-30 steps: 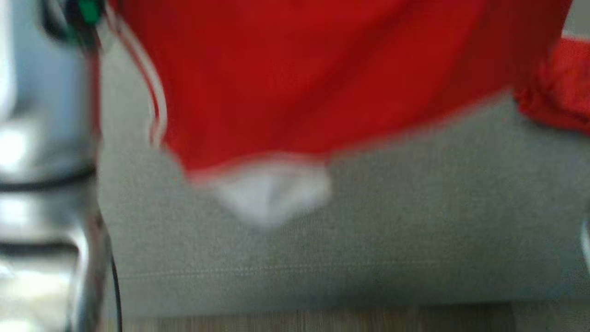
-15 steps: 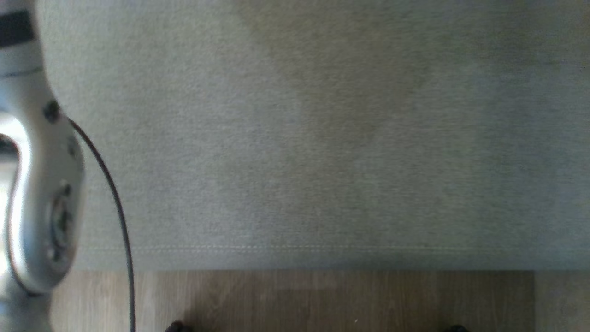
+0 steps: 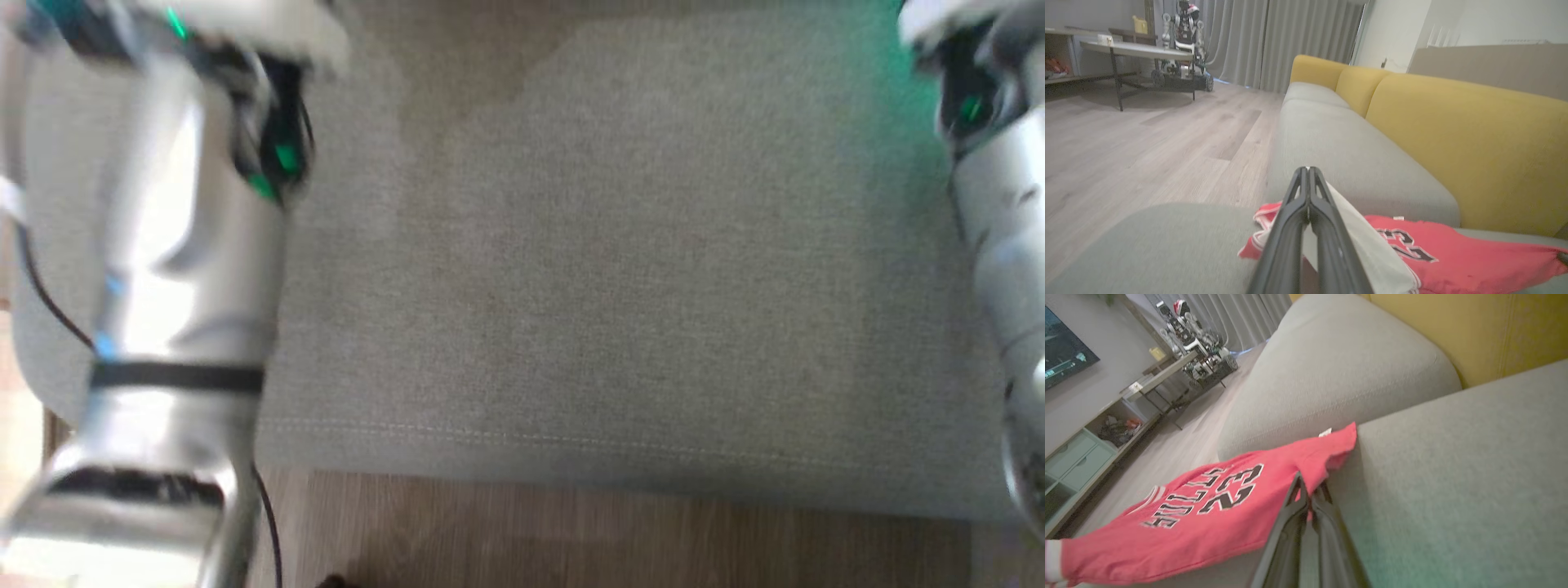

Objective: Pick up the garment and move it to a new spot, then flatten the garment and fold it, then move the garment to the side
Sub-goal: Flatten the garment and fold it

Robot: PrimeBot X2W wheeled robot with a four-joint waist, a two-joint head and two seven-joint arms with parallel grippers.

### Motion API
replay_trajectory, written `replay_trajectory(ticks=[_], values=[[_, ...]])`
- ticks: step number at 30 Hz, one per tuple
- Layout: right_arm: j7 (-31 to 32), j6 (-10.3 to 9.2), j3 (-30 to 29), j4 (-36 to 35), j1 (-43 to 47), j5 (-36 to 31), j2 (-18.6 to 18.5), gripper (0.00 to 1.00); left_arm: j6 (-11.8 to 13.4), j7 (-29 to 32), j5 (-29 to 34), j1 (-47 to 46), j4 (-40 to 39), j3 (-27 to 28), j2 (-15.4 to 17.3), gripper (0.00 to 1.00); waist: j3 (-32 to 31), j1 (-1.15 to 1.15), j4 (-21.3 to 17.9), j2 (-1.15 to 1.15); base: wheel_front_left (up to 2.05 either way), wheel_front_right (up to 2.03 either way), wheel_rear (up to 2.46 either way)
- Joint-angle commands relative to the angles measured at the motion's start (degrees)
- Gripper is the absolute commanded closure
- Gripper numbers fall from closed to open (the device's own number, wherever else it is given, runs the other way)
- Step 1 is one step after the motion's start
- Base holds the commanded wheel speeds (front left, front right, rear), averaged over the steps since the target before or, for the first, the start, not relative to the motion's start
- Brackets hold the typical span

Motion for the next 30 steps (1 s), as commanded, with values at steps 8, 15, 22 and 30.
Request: replay_trajectory(ticks=[8, 15, 22, 30], values=[[8.9, -0.01, 6.3, 0.2, 10.6, 7.8, -0.4, 1.00, -2.4, -0.2, -2.4, 11.9, 5.4, -2.3, 2.0, 1.00, -10.8, 0.00, 0.1, 0.00, 0.00, 0.00, 0.00], [15.8, -0.01, 10.4, 0.8, 15.7, 11.2, -2.1, 1.00, -4.3, -0.2, -2.5, 17.6, 11.0, -3.5, 2.7, 1.00, -15.4, 0.00, -0.1, 0.00, 0.00, 0.00, 0.00], [20.4, -0.01, 14.9, 0.0, 18.9, 12.1, -3.1, 1.00, -5.2, 0.3, -3.6, 20.8, 14.1, -6.0, 4.0, 1.00, -18.7, 0.00, -0.3, 0.00, 0.00, 0.00, 0.00], [25.0, -0.01, 20.9, -2.3, 21.9, 12.7, -6.0, 1.00, -5.4, 5.0, -8.4, 25.8, 11.4, -13.3, 7.3, 1.00, -21.1, 0.00, -0.1, 0.00, 0.00, 0.00, 0.00]])
